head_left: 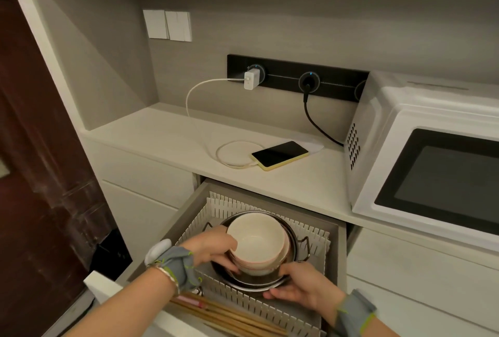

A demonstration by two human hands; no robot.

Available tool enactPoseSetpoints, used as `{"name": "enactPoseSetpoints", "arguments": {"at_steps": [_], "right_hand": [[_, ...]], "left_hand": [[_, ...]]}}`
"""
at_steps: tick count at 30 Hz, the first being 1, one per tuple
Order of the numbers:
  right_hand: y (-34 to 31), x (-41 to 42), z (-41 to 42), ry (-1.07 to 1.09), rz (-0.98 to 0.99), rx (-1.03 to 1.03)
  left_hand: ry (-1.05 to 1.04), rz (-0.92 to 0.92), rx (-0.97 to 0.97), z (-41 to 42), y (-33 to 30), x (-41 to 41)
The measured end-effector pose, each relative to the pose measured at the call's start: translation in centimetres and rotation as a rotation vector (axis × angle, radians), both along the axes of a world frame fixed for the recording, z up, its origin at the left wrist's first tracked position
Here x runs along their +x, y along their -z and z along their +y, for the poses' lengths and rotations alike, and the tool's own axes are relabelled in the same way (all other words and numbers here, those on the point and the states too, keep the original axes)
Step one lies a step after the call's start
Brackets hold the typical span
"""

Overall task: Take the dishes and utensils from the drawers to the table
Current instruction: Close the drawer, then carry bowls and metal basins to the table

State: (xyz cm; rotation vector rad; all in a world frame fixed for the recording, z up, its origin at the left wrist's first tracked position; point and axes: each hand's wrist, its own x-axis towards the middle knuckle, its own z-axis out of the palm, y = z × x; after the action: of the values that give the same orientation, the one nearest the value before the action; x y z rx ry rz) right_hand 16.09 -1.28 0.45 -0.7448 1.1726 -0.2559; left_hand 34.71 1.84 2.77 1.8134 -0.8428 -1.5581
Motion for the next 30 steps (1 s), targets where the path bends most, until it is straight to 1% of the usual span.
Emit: {"name": "enactPoseSetpoints", "arguments": {"at_steps": [3, 5, 11, 14, 16, 18, 20, 24, 30], "right_hand": [[-0.8, -0.4, -0.5, -0.055, -0.025, -0.021], [-1.5, -0.7, -0.6, -0.095, -0.054, -0.046], [-3.5, -1.2, -1.1, -0.129, -0.17, -0.043], [-4.5, -1.4, -1.2, -0.148, -0.205, -0.083], [-5.4, -1.5, -1.0, -0.172, -0.227, -0.107], [-5.7, -1.6, -1.0, -0.17, -0.237, -0.119], [-6.5, -2.1, -0.4, -0.188, -0.264, -0.116], [-7.7, -3.5, 0.9, -0.211, -0.324, -0.112], [-8.7, -7.7, 3.8, -0.321, -0.387, -0.09]], "left_hand": [[-0.086, 0.178, -0.045, 0.6, -2.0, 0.3], [-0.114, 0.227, -0.074, 0.8, -3.7, 0.7], [-0.268, 0.231, -0.246, 1.8, -8.0, 2.0], [-0.359, 0.25, -0.319, 3.1, -9.9, 1.8], [-0.413, 0.241, -0.358, 4.5, -10.8, 1.4], [-0.454, 0.255, -0.356, 5.7, -11.3, 1.0], [-0.53, 0.27, -0.367, 7.8, -12.1, 0.0], [-0.636, 0.23, -0.391, 12.2, -13.1, -2.6], [-0.861, 0.174, -0.489, 19.8, -13.7, -10.4]]}}
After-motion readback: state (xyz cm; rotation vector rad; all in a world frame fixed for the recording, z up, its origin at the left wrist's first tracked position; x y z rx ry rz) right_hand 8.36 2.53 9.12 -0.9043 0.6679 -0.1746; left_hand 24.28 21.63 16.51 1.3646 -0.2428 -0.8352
